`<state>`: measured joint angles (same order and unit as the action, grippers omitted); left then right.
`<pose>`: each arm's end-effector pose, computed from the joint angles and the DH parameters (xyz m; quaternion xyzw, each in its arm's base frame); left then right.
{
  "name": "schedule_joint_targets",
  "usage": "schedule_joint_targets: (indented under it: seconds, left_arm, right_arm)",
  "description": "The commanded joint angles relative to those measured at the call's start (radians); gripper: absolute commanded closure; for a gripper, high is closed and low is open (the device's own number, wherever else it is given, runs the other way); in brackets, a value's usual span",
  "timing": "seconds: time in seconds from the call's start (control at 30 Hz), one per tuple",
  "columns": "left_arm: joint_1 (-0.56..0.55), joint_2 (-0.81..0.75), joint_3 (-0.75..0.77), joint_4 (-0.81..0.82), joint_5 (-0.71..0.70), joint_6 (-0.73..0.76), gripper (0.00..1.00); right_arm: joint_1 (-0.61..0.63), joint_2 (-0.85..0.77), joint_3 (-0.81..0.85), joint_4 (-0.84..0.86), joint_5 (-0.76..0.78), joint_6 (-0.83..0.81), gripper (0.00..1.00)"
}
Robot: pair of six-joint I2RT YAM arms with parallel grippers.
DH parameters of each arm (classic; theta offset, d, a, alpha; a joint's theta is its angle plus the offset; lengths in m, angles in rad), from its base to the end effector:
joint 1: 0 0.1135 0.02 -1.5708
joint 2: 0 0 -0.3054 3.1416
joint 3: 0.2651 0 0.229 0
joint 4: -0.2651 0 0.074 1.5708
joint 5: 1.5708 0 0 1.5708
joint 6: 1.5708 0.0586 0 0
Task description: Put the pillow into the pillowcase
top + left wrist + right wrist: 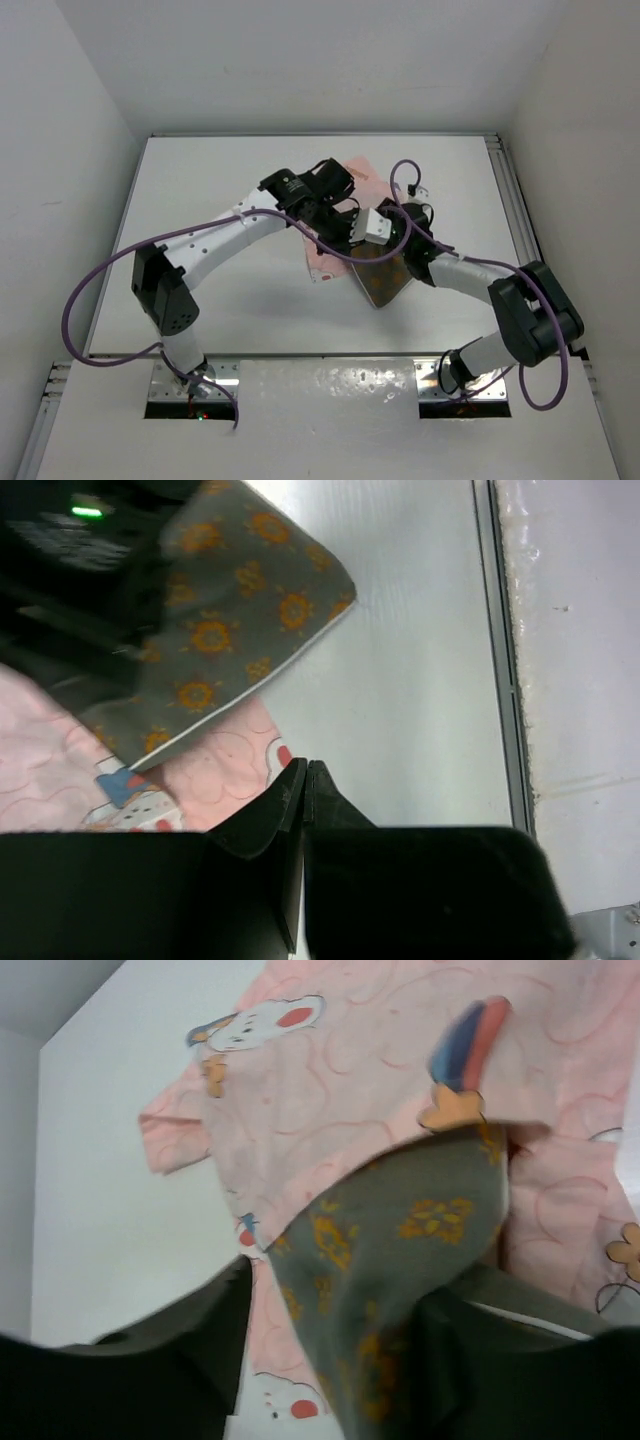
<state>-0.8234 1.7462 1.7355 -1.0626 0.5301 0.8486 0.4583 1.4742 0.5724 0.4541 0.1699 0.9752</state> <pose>0.2191 -0.2801 0.3624 0.7373 0.5793 -0.2509 0.2408 0.2675 0.1209 0.2243 0.2592 0.8038 0.2944 0.4472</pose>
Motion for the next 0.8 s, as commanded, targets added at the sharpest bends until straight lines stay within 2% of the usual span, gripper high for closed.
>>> schedule_joint_targets:
  seconds: [0.0, 0.03, 0.1, 0.23, 0.37, 0.43, 0.47, 0.53, 0.6, 0.77]
  left_arm:
    - [0.0, -0.017, -0.077, -0.013, 0.024, 0.02, 1.0]
    - [0.0, -0.022, -0.105, -0.007, 0.013, 0.026, 1.0]
    - [0.003, -0.037, -0.171, 0.022, -0.022, 0.026, 1.0]
    - [0.007, -0.048, -0.234, 0.14, -0.126, -0.055, 1.0]
    - [0.038, -0.018, -0.234, 0.324, -0.298, -0.248, 0.97]
    - [0.052, 0.001, -0.211, 0.42, -0.326, -0.301, 0.79]
    - [0.061, 0.031, -0.185, 0.467, -0.35, -0.343, 0.66]
    - [0.067, 0.09, -0.157, 0.512, -0.37, -0.39, 0.56]
    - [0.076, 0.134, -0.122, 0.573, -0.392, -0.422, 0.52]
    - [0.087, 0.252, -0.085, 0.676, -0.436, -0.445, 0.51]
  right_arm:
    - [-0.006, -0.014, 0.116, -0.119, -0.092, -0.159, 0.41]
    - [-0.013, -0.018, 0.118, -0.196, -0.084, -0.176, 0.34]
    - [-0.026, -0.06, 0.098, -0.239, -0.064, -0.225, 0.31]
    - [-0.073, -0.156, 0.021, -0.299, -0.027, -0.28, 0.31]
    - [-0.102, -0.23, -0.002, -0.334, -0.026, -0.332, 0.35]
    - [-0.112, -0.262, -0.022, -0.313, -0.036, -0.363, 0.31]
    - [-0.116, -0.273, -0.029, -0.299, -0.053, -0.374, 0.24]
    - [-0.128, -0.288, -0.063, -0.231, -0.082, -0.382, 0.15]
    - [-0.132, -0.29, -0.08, -0.177, -0.145, -0.403, 0.02]
    - [-0.129, -0.267, -0.056, -0.157, -0.279, -0.47, 0.01]
